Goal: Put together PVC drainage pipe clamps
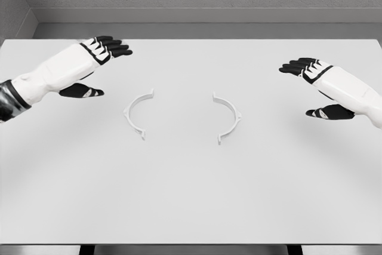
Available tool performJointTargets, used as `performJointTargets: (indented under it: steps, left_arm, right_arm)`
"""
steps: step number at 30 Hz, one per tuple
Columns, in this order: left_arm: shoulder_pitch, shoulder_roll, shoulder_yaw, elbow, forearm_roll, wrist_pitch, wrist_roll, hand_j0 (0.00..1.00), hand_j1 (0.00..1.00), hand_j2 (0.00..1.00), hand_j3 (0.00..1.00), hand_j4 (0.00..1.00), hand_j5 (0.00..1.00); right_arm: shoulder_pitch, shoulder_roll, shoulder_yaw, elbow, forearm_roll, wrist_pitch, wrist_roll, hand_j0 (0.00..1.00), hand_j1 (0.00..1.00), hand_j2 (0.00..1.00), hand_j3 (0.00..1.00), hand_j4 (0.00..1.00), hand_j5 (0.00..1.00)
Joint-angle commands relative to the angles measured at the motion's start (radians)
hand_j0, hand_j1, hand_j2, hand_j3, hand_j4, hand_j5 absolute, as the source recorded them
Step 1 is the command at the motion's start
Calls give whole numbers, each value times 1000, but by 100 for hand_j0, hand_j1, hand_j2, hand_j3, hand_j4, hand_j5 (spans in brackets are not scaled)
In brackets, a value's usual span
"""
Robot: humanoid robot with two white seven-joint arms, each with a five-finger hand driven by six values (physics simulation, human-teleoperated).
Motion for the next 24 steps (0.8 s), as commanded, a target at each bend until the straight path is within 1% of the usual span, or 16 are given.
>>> performJointTargets:
  steps: [1,4,5,6,7,8,9,10,12,13,14,15,16,17,21,24]
  left_arm:
    - [0,-27,-22,24,1,-2,1,100,100,100,100,100,100]
    - [0,-26,-23,53,1,-2,2,100,100,100,100,100,100]
    - [0,-26,-23,70,4,-2,2,100,100,100,100,100,100]
    - [0,-26,-23,77,3,-2,1,100,100,100,100,100,100]
    - [2,-26,-37,79,1,-2,1,100,100,100,100,100,100]
    - [0,-26,-51,91,1,-2,1,100,100,100,100,100,100]
    - [-2,-26,-53,108,1,-2,1,100,100,100,100,100,100]
    - [-2,-27,-57,130,1,-2,1,100,100,100,100,100,100]
    - [-9,-29,-77,140,1,-2,1,100,100,100,100,100,100]
    - [-9,-29,-86,146,1,-2,1,100,100,100,100,100,100]
    - [-9,-29,-89,151,1,-2,1,100,100,100,100,100,100]
    - [-11,-33,-89,174,0,-2,1,100,100,100,100,100,100]
    - [-15,-61,-100,217,0,-2,1,100,100,100,100,100,100]
    - [-26,-67,-103,235,0,-2,1,100,100,100,100,100,100]
    - [-31,-84,-112,254,0,-2,1,100,100,100,100,100,100]
    - [-34,-90,-120,263,0,-2,1,100,100,100,100,100,100]
  right_arm:
    - [2,-1,0,5,-11,2,-7,100,100,100,100,100,100]
    - [-23,16,11,14,-8,2,6,100,100,100,100,100,100]
    - [-61,34,11,26,15,2,8,100,100,100,100,100,100]
    - [-86,57,12,48,82,2,3,100,100,100,100,100,100]
    - [-107,111,11,80,130,2,3,100,100,100,100,100,100]
    - [-120,149,26,123,142,2,2,100,100,100,100,100,100]
    - [-135,185,58,147,141,2,-1,100,100,100,100,100,100]
    - [-140,246,104,173,141,2,-3,100,100,100,100,100,100]
    - [-137,352,75,201,141,2,6,100,100,100,100,100,100]
    - [-138,361,73,225,142,2,8,100,100,100,100,100,100]
    - [-144,363,81,273,145,2,8,100,100,100,100,100,100]
    - [-167,364,103,305,165,2,8,100,100,100,100,100,100]
    - [-181,364,109,314,214,2,6,100,100,100,100,100,100]
    - [-190,364,109,311,228,2,6,100,100,100,100,100,100]
    - [-198,383,106,337,297,2,5,100,100,100,100,100,100]
    - [-196,386,109,341,320,2,5,100,100,100,100,100,100]
